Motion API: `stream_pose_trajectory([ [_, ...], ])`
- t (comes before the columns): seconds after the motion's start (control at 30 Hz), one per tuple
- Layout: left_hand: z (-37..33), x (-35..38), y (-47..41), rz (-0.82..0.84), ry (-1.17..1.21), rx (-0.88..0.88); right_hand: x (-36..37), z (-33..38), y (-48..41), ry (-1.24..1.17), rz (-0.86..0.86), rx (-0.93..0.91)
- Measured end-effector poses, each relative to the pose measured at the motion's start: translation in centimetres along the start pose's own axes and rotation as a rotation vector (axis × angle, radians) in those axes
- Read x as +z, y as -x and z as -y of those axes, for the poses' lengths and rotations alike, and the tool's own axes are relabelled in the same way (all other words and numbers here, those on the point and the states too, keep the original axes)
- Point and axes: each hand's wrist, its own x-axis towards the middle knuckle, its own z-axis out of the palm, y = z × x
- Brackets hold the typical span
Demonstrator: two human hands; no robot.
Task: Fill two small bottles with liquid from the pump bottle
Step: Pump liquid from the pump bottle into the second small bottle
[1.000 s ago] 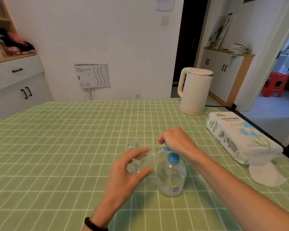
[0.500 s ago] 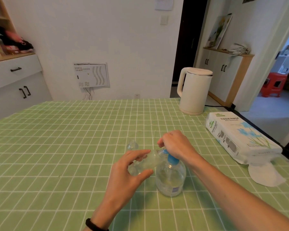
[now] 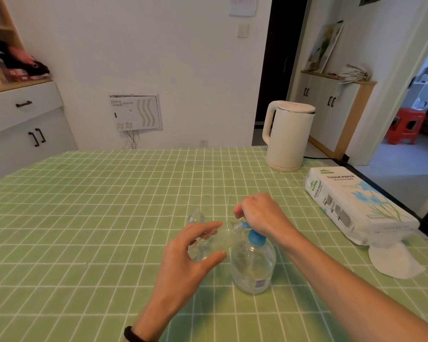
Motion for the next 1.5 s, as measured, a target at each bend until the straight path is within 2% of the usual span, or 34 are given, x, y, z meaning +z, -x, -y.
stream_pose_trajectory([
  [0.53,-0.2,-0.4,0.2,-0.004,-0.012,-0.002,-0.7,0.8,0.5,0.043,-0.018,-0.052],
  [1.5,-0.2,0.2,0.0,0.003,0.004,0.012,-0.6,0.9,0.7,0.050,-0.002,-0.004],
])
